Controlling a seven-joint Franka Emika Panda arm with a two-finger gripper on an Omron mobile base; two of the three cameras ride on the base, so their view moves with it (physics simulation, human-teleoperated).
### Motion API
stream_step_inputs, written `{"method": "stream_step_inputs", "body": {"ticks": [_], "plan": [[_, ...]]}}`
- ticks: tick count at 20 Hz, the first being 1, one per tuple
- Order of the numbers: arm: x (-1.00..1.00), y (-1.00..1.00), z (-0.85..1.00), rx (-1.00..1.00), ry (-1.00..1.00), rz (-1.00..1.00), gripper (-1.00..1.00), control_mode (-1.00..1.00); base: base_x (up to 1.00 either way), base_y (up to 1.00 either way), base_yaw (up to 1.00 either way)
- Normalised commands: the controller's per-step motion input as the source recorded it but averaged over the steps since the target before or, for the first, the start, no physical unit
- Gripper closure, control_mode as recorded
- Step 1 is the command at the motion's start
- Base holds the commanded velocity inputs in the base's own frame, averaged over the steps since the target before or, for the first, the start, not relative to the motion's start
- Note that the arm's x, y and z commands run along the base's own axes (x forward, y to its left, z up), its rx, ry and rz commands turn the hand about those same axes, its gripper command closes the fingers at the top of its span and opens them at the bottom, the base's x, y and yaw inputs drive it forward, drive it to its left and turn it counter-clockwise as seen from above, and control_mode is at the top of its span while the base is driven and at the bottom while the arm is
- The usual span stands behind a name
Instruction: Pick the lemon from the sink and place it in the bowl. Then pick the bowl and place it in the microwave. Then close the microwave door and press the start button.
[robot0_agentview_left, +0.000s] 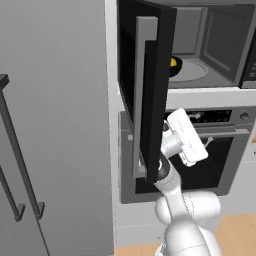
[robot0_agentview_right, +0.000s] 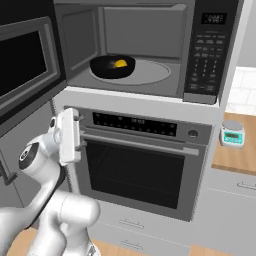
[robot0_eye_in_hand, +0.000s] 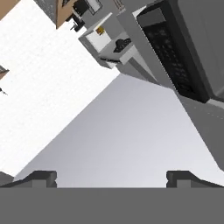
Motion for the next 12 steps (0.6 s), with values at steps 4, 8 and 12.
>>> {"method": "stream_step_inputs", "body": {"ticks": [4, 8, 12], "plan": [[-0.05, 0.17, -0.78, 0.00, -0.26, 0.02, -1.00, -1.00, 0.00, 0.00, 0.00], [-0.08, 0.48, -0.85, 0.00, -0.18, 0.06, -1.00, -1.00, 0.00, 0.00, 0.00], [0.00, 0.68, -0.96, -0.03, -0.16, 0.06, -1.00, -1.00, 0.00, 0.00, 0.00]]}}
